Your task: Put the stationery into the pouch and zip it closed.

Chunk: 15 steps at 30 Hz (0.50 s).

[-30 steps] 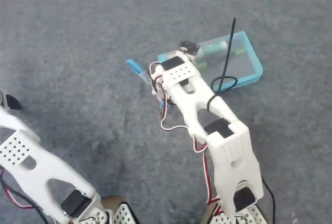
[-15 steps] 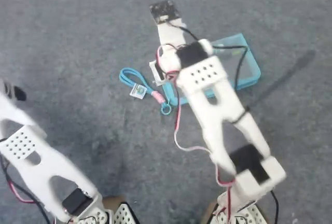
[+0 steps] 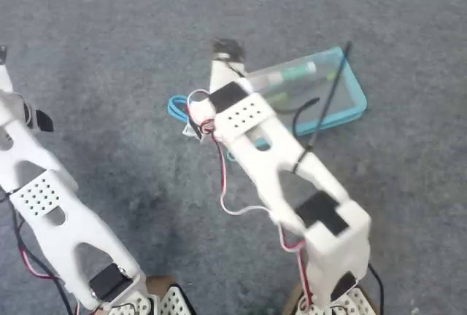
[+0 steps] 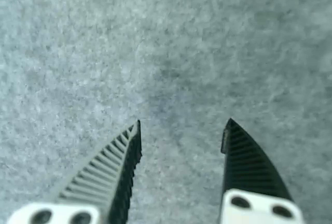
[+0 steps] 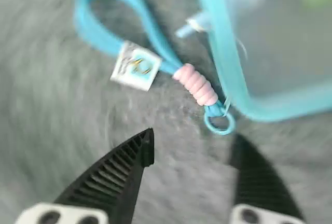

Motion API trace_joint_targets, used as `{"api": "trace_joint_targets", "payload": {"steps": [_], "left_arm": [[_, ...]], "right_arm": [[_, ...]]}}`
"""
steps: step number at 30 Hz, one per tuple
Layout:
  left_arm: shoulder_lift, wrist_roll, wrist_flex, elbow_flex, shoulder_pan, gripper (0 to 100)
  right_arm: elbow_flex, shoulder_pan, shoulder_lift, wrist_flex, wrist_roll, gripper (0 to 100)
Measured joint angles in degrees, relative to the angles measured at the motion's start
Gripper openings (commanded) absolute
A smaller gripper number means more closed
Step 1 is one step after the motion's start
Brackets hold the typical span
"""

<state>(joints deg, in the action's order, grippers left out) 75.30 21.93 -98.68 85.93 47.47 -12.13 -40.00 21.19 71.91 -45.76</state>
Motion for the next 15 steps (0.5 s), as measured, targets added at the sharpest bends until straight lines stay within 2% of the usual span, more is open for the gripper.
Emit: {"api": "trace_joint_targets", "payload": {"steps": [3, 7, 15], "left_arm": [[2.5, 0.0, 0.0, 3.4, 1.3, 24], [4.9, 0.0, 0.0, 6.9, 2.1, 24], [5.5, 0.0, 0.0, 7.2, 2.1, 24]], "right_arm": [[-6.2, 0.3, 6.9, -0.5, -6.2, 23.4], [-15.5, 0.1, 15.2, -0.5, -7.3, 17.0], [-25.2, 3.8, 21.5, 2.0, -12.2, 17.7]]}}
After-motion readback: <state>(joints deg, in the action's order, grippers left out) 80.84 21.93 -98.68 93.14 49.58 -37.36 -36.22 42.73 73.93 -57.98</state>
